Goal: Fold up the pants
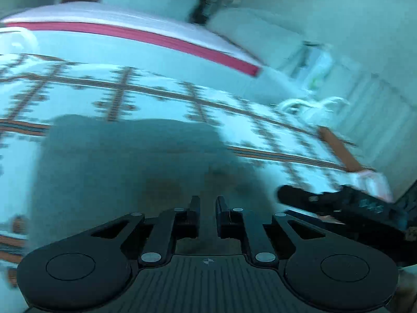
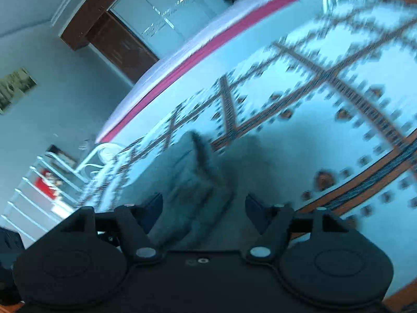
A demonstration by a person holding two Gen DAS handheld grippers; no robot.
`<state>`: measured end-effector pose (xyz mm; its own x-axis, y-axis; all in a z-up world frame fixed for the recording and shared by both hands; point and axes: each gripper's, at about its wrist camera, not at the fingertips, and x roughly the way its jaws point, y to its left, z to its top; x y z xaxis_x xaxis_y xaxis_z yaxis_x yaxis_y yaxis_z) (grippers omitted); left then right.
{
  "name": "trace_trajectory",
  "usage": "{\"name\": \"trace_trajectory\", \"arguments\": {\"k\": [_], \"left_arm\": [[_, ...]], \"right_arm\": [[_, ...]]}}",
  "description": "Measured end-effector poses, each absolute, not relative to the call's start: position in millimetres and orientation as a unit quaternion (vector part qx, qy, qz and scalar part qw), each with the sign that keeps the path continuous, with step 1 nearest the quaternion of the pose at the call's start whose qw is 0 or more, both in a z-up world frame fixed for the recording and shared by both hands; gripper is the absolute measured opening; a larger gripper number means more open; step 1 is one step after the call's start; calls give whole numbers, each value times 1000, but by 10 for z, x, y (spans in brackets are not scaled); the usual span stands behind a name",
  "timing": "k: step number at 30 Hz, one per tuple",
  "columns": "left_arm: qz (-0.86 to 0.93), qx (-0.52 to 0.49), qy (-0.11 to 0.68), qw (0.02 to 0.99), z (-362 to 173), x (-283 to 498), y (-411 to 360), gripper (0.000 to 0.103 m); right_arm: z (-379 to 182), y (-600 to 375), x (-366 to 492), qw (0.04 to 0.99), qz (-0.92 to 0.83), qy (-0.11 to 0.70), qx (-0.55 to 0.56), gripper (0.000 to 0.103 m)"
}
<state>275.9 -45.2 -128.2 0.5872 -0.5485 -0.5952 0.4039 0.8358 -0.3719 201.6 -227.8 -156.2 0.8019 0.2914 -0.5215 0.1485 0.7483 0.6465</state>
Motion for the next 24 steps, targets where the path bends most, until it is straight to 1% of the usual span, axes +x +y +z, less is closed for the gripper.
{"name": "trace_trajectory", "arguments": {"k": [5,8,9,10,11,12,15,20,22,24], "left_arm": [[-198,-124,397,887,-1432,2860,3,11],[-179,-131,411,884,-1563,2885,185,11],[-177,-139,417,880,-1610,2899,239,11],[-177,-149,422,877,-1647,2907,283,11],[-175,-158,427,873,-1685,2949,298,11],[-176,-164,429,870,-1696,2948,330,11],[-174,-164,428,872,-1676,2954,315,12],[-185,-163,416,875,-1563,2944,268,12],[-191,-157,413,876,-1539,2913,243,12],[-193,-156,420,873,-1568,2914,236,12]], "right_arm": [[-1750,-2169,2407,854,47,348,384,66],[-1854,-2164,2624,837,36,361,408,71],[-1886,-2170,2683,832,35,367,415,66],[-1916,-2173,2718,828,33,369,421,55],[-1936,-2180,2739,827,35,366,425,32],[-1943,-2184,2739,824,40,367,430,28],[-1809,-2150,2639,834,44,353,422,22],[-1247,-1996,2270,879,44,290,375,21],[-1168,-2004,2057,889,18,272,368,21],[-1247,-2065,1871,889,-10,268,371,21]]}}
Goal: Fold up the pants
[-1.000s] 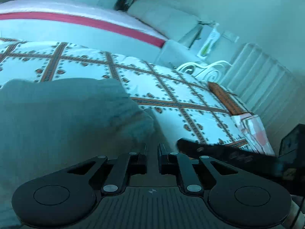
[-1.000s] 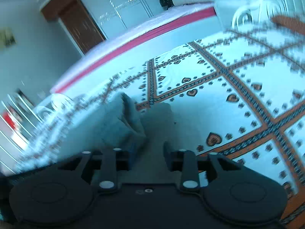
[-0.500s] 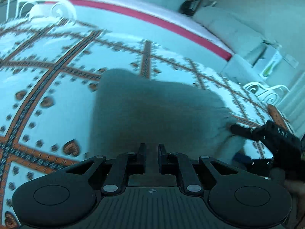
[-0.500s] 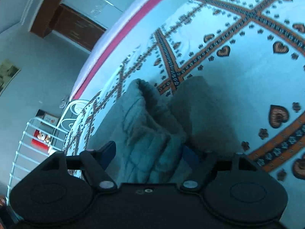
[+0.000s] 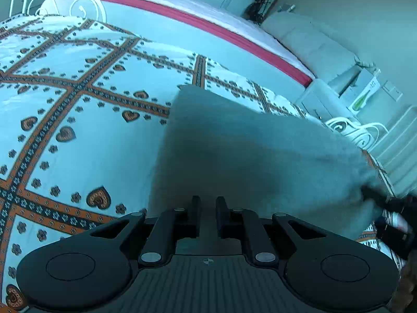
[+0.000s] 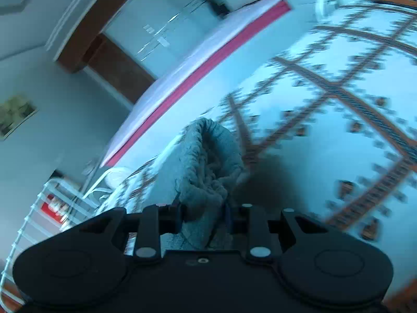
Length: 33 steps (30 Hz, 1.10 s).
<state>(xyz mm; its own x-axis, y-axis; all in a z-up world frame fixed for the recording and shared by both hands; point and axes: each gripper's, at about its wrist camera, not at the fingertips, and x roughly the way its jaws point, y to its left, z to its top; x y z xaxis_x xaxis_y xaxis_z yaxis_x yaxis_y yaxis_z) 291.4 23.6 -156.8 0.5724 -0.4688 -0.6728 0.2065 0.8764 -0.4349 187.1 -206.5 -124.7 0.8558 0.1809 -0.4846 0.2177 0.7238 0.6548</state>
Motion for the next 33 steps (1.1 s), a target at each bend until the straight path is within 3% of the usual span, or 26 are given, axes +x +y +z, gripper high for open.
{"name": "trace_trajectory", "arguments": {"k": [5,11,13,15,18,23,24,25,27,28,33], "left_arm": [[-195,-133,443,865,-1695,2911,160,12],[-196,-141,444,863,-1649,2874,167,14],[-200,-138,441,864,-1621,2851,157,19],[-208,-137,442,862,-1630,2831,128,34],[-216,-113,437,866,-1621,2807,51,39],[-218,-116,440,864,-1626,2831,44,42],[-219,-116,440,863,-1629,2831,44,43],[-218,-114,439,864,-1628,2830,38,43],[-217,-109,439,865,-1636,2827,23,44],[-217,-108,439,865,-1635,2825,18,45],[-219,-115,439,864,-1623,2845,11,47]], "right_arm": [[-1781,-2203,1712,849,-69,328,409,28],[-1410,-2158,1679,901,-84,292,310,41],[-1271,-2101,1721,921,-79,278,259,44],[-1210,-2062,1863,930,-60,284,227,50],[-1234,-2093,2151,928,-55,302,211,53],[-1377,-2131,2471,916,-33,334,217,42],[-1391,-2139,2509,915,-26,333,227,33],[-1400,-2131,2549,914,-23,334,230,31],[-1419,-2118,2602,916,-16,336,218,9],[-1422,-2116,2611,916,-7,338,216,4],[-1179,-2108,2409,936,-7,286,206,0]]}}
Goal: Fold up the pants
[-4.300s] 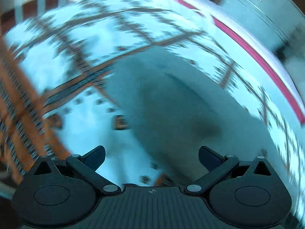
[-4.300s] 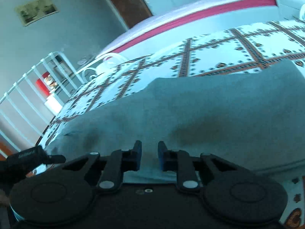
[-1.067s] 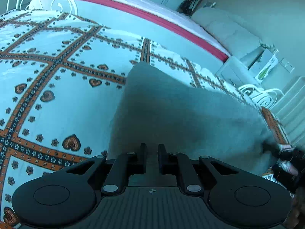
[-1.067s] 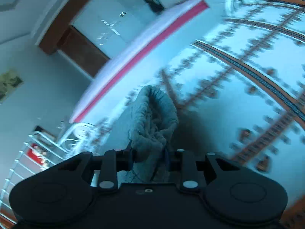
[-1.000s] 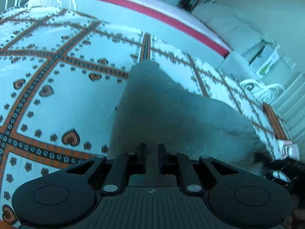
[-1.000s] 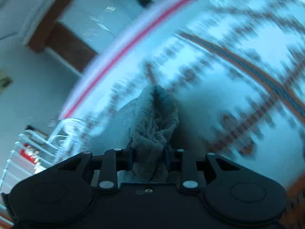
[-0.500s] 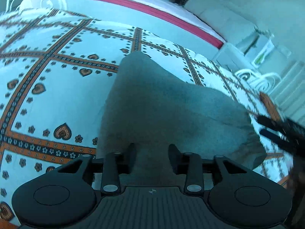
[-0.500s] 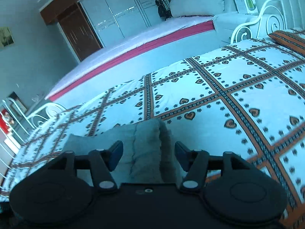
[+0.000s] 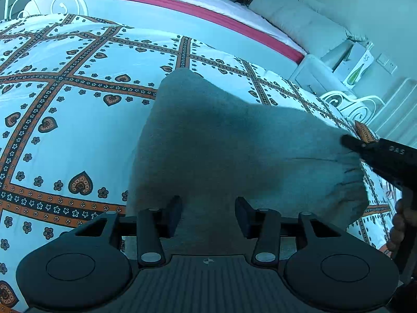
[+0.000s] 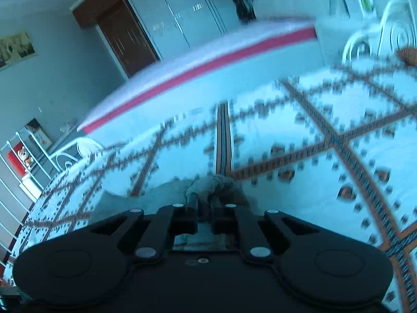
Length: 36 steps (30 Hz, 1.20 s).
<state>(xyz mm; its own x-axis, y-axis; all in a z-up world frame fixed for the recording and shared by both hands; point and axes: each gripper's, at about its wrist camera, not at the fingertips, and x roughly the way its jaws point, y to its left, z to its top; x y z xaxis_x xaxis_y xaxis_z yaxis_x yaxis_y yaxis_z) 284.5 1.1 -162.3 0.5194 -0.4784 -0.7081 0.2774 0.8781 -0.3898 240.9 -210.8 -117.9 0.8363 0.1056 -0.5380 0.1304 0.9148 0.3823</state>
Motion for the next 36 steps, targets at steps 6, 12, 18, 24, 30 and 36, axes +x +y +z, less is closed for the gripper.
{"name": "trace_trajectory", "arguments": {"k": [6,12,18,24,30,36], "left_arm": [[-219,-97,443,864,-1622,2863,-90,55],[-222,-96,443,863,-1608,2851,-71,60],[-216,-81,438,869,-1543,2798,-49,70],[-216,-68,439,870,-1533,2780,-36,70],[-220,-43,436,871,-1560,2756,-77,70],[-225,-17,431,874,-1565,2726,-133,71]], "right_arm": [[-1585,-2185,2458,910,-68,356,200,1],[-1195,-2031,2356,944,-78,291,132,18],[-1011,-1699,2468,948,9,305,95,17],[-1021,-1147,2923,922,115,355,102,16],[-1293,-615,3364,889,163,421,79,16],[-1513,-570,3647,888,121,440,59,10]]}}
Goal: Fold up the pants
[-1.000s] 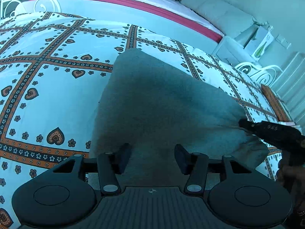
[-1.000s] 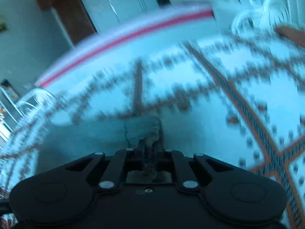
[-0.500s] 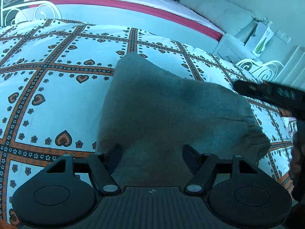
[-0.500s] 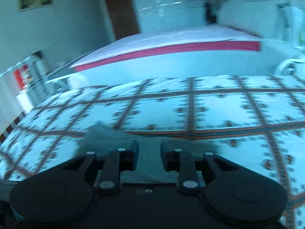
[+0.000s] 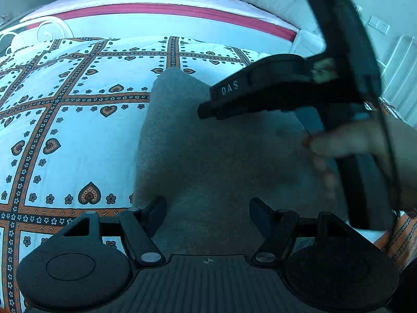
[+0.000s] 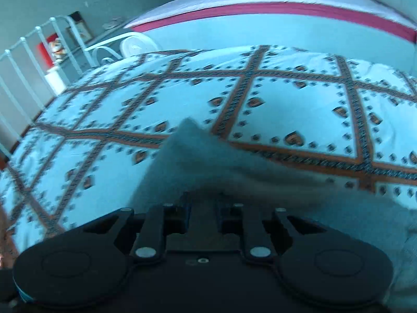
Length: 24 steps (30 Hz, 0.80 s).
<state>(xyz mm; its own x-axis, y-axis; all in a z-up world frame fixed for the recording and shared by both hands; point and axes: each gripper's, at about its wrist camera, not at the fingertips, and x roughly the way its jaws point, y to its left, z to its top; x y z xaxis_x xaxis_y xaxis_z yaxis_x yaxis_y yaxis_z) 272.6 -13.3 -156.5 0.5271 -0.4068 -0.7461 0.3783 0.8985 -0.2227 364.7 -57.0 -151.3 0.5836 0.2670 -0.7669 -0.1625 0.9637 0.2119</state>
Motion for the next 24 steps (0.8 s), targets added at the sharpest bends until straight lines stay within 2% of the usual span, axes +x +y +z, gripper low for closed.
{"name": "trace_trajectory", "arguments": {"k": [8,9,12,19,24], "left_arm": [[-230,-15,433,872,-1574,2748,-146,76],[-231,-14,432,872,-1571,2750,-150,77],[-231,-21,433,871,-1552,2746,-132,77],[-220,-37,429,875,-1513,2748,-37,77],[-212,-16,425,880,-1541,2742,-87,78]], "right_arm": [[-1589,-825,3805,899,62,426,76,10],[-1545,-844,3762,903,62,419,75,12],[-1340,-913,3500,915,75,390,75,19],[-1197,-1147,2742,922,73,377,59,26],[-1351,-1308,2355,920,42,387,51,26]]}}
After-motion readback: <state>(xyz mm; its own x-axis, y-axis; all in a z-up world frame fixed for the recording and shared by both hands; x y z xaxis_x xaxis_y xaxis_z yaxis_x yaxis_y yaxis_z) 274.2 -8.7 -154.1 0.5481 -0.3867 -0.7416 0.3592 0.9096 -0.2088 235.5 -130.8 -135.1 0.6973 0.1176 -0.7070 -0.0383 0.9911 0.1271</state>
